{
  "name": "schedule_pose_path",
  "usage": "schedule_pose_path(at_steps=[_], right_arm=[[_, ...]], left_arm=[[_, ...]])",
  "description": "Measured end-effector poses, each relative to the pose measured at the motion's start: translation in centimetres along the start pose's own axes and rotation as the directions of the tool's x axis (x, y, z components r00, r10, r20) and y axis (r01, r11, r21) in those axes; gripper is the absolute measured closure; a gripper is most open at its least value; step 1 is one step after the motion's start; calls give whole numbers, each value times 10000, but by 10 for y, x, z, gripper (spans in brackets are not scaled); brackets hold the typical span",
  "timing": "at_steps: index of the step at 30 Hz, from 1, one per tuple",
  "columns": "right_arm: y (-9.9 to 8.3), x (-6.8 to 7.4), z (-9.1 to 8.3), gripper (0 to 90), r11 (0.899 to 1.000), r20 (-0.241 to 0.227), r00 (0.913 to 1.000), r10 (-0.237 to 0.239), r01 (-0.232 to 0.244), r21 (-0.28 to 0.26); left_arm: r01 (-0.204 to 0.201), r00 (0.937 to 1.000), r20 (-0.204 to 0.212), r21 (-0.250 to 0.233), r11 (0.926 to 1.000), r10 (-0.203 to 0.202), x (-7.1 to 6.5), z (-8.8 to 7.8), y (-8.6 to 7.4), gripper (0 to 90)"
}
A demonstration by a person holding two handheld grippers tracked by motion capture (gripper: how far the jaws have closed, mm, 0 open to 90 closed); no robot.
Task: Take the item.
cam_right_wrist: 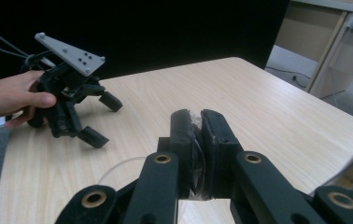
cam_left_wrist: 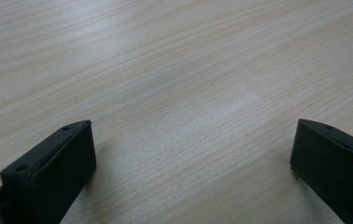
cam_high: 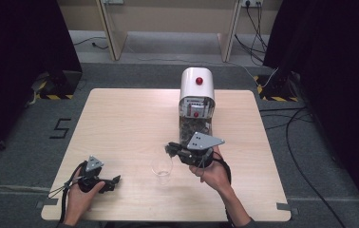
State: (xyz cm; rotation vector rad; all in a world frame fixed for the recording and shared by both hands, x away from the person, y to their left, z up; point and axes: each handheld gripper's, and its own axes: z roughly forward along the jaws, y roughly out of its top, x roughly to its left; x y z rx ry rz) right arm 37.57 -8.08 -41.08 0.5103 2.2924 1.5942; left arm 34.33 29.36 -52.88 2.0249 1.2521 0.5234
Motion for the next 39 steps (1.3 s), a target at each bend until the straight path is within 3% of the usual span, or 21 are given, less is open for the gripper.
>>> schedule_pose_path(at_steps=[8, 17, 39], right_arm=[[2, 12, 5, 837, 9998, -420, 9989, -191, 192, 21], [-4, 25, 18, 837, 9982, -865, 9956, -360, 400, 446], [-21, 28, 34, 837, 9922, -989, 9946, -310, 426, 1173]], left_arm=[[-1, 10000, -2, 4, 10000, 1, 0, 0, 0, 0], [1, 10000, -2, 0, 10000, -1, 0, 0, 0, 0], [-1, 10000, -1, -1, 10000, 1, 0, 0, 0, 0]])
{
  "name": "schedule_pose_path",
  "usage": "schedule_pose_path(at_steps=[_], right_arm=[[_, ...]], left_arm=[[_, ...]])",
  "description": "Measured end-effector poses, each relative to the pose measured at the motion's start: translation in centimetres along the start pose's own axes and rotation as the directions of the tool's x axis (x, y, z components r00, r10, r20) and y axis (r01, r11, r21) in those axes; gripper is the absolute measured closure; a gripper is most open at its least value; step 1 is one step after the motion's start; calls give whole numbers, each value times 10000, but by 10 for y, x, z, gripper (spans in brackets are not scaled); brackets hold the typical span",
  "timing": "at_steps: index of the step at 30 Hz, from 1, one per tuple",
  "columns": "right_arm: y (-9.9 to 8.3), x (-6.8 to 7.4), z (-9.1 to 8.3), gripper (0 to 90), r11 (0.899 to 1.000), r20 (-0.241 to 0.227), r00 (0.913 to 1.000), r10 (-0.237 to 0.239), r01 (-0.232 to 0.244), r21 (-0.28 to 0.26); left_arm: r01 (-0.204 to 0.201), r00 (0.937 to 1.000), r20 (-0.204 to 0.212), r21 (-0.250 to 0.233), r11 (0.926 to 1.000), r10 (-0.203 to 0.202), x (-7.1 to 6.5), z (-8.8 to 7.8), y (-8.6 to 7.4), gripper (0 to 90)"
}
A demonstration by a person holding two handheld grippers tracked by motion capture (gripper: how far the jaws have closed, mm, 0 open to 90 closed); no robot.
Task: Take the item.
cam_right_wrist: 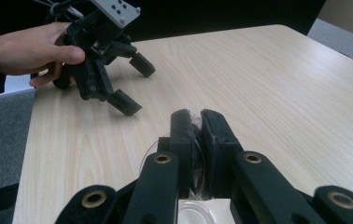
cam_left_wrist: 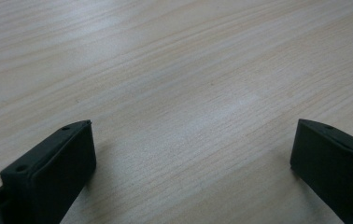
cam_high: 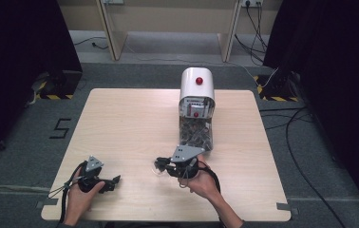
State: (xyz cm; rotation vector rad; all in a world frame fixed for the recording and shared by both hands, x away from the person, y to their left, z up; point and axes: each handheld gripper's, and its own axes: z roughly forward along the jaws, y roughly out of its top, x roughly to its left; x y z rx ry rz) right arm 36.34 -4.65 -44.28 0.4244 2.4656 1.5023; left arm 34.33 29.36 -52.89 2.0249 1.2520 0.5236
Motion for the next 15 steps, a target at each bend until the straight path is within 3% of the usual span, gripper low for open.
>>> schedule_pose_path(at_steps=[15], right_arm=[[-5, 1, 6, 823, 9994, -113, 9999, 34, -30, 336]], left_arm=[[3, 10000, -1, 2, 10000, -3, 0, 0, 0, 0]])
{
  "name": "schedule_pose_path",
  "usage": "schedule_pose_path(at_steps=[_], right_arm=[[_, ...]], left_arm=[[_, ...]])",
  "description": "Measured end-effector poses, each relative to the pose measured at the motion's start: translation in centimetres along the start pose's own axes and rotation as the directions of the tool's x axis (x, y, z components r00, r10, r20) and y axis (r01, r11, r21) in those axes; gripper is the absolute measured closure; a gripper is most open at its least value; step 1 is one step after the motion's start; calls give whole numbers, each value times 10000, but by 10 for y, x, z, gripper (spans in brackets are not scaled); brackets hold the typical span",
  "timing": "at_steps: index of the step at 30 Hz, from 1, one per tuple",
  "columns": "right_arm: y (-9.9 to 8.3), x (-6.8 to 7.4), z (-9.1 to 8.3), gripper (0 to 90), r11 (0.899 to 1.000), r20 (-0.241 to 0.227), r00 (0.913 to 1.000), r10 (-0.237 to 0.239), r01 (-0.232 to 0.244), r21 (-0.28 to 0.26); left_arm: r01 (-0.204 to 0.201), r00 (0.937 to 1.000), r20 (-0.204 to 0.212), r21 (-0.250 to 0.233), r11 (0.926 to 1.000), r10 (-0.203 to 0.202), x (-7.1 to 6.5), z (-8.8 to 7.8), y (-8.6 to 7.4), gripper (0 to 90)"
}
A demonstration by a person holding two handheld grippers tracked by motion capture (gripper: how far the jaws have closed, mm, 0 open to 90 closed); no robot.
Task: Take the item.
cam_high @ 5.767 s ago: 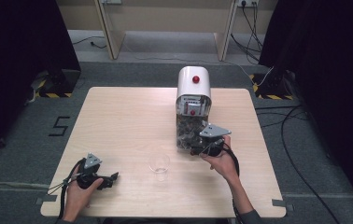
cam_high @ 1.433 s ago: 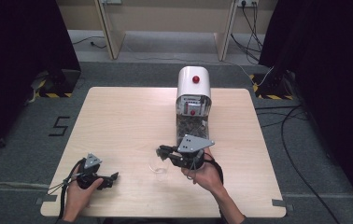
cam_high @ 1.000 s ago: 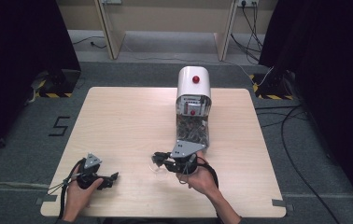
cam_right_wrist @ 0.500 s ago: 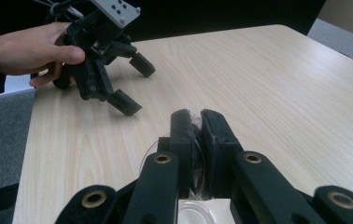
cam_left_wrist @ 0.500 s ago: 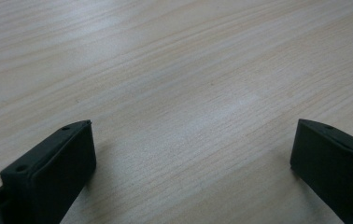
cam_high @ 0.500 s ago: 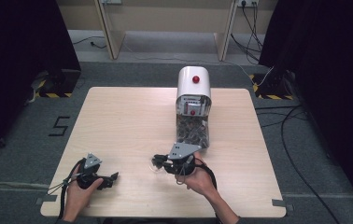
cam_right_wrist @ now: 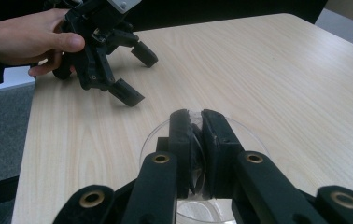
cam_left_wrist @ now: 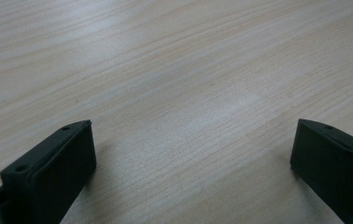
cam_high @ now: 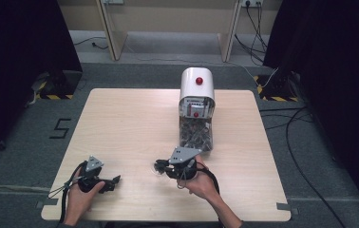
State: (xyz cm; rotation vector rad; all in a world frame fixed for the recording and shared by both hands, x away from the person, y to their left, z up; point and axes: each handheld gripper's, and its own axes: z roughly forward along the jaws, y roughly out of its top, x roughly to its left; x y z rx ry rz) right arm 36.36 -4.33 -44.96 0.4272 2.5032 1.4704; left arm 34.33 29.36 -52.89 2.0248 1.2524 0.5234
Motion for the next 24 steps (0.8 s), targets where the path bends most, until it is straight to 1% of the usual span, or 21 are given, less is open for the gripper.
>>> schedule_pose_path(at_steps=[1, 4, 5, 7, 11, 20, 23, 24], right_arm=[[0, 0, 0, 790, 10000, -69, 10000, 56, -56, -20], [1, -1, -1, 774, 9999, 2, 9999, 106, -106, -108], [3, -1, -3, 751, 9997, 72, 9999, 146, -145, -211], [4, -2, -6, 734, 9993, 128, 9997, 198, -194, -306], [6, -5, -11, 722, 9988, 293, 9991, 300, -288, -391], [6, -10, -17, 698, 9978, 466, 9979, 445, -421, -511], [6, -11, -20, 682, 9974, 578, 9970, 513, -483, -530], [6, -13, -22, 666, 9968, 645, 9961, 600, -563, -572]], left_arm=[[-3, 10000, 0, -1, 10000, 3, 0, 0, 0, 0], [-1, 10000, 1, -3, 10000, 1, 0, 0, 0, 0], [-3, 10000, 0, -1, 10000, 3, 0, 0, 0, 0], [1, 10000, -2, -2, 10000, -1, 0, 0, 0, 0], [2, 10000, 0, -2, 10000, -2, 0, 0, 0, 0], [1, 10000, -1, -3, 10000, -1, 0, 0, 0, 0], [1, 10000, -1, 0, 10000, -1, 0, 0, 0, 0], [0, 10000, -1, -1, 10000, 0, 0, 0, 0, 0]])
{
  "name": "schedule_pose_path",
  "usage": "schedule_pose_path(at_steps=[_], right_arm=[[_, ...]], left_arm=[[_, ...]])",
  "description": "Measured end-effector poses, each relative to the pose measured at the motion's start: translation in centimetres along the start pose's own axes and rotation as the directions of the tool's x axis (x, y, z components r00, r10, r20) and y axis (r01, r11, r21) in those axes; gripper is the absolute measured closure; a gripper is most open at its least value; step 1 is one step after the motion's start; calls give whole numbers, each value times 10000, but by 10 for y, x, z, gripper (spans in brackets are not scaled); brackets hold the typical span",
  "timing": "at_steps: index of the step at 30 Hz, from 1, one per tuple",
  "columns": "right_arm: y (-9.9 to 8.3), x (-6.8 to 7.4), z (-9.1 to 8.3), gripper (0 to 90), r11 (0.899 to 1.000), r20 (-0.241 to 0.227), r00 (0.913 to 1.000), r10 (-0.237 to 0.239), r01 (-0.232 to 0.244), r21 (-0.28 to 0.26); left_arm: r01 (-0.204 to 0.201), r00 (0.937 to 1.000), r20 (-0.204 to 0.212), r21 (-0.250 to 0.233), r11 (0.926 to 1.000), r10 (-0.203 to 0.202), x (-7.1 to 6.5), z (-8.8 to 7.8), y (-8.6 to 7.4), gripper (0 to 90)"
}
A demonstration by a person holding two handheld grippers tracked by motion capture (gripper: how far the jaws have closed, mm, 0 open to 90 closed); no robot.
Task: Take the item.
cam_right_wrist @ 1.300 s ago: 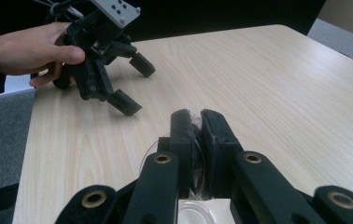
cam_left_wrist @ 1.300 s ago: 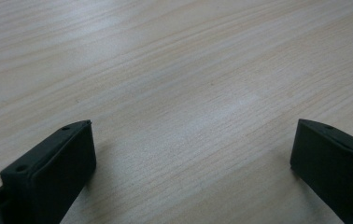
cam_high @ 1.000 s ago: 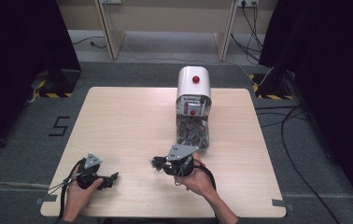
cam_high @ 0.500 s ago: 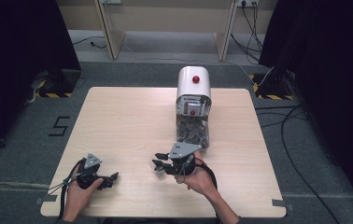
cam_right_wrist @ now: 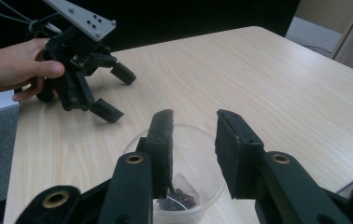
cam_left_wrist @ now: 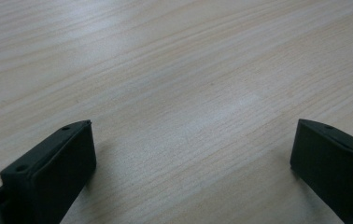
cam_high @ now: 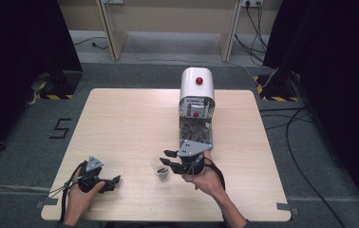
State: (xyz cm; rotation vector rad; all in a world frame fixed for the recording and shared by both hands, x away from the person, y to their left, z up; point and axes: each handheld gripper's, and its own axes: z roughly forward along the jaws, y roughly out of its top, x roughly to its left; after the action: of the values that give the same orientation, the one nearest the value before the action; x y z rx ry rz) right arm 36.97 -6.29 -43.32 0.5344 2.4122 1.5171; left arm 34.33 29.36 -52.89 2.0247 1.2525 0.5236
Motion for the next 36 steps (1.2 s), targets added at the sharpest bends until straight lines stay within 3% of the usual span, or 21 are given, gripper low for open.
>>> schedule_pose_path(at_steps=[16, 36], right_arm=[[-2, -14, -15, 561, 9990, 480, 9979, 432, -427, -116], [-13, -28, -30, 453, 9952, 1183, 9882, 976, -974, -76]], left_arm=[[4, 10000, -1, -2, 10000, -4, 0, 0, 0, 0], [3, 10000, 0, -2, 10000, -3, 0, 0, 0, 0]])
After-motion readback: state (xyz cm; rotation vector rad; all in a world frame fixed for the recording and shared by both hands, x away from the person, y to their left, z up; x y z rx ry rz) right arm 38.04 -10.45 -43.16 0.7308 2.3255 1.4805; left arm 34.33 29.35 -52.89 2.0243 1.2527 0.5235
